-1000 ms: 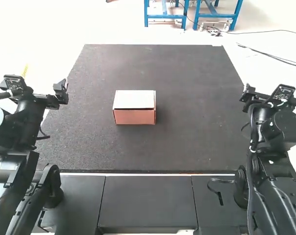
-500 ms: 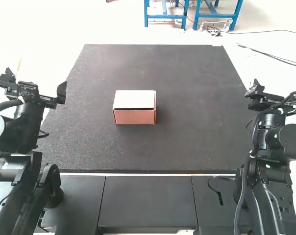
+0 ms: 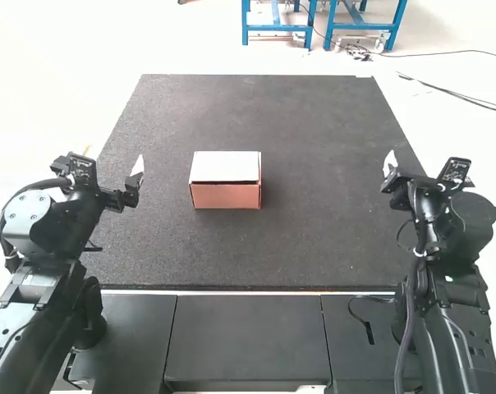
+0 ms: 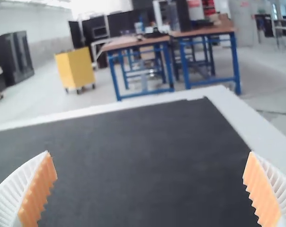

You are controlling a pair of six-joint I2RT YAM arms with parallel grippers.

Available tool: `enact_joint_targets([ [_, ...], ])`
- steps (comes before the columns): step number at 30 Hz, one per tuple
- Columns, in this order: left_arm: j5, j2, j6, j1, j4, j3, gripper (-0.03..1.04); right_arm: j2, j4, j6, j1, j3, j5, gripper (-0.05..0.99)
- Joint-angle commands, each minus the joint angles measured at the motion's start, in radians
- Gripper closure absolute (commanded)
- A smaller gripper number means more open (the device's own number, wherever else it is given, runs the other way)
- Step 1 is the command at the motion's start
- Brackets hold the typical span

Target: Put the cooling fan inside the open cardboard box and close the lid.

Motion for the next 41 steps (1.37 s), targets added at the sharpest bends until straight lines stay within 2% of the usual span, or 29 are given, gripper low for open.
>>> enact_joint_targets([
  [1,-0.015,-0.01,-0.121,-0.004,0.0,-0.002,0.04,-0.014,-0.016,-0.041,0.022,-0.15,-0.03,0.02],
  [2,-0.02,-0.009,-0.153,-0.001,0.006,-0.002,0.04,-0.013,-0.03,-0.051,0.025,-0.15,-0.028,0.02],
  [5,-0.032,-0.01,-0.18,0.003,-0.011,-0.002,0.04,-0.014,-0.063,-0.099,0.031,-0.15,-0.024,0.02],
  [8,-0.035,-0.01,-0.179,0.004,-0.051,-0.002,0.04,-0.014,-0.1,-0.168,0.031,-0.15,-0.017,0.02],
  [10,-0.038,-0.01,-0.174,0.004,-0.114,-0.002,0.04,-0.014,-0.125,-0.174,0.031,-0.151,-0.017,0.02],
  [12,-0.04,-0.009,-0.173,0.004,-0.18,-0.002,0.04,-0.014,-0.203,-0.196,0.031,-0.151,-0.02,0.02],
  [13,-0.041,-0.01,-0.171,0.004,-0.192,-0.004,0.04,-0.014,-0.198,-0.197,0.028,-0.151,-0.02,0.02],
  [41,-0.041,-0.01,-0.171,0.004,-0.188,-0.004,0.04,-0.014,-0.194,-0.194,0.02,-0.151,-0.024,0.02],
])
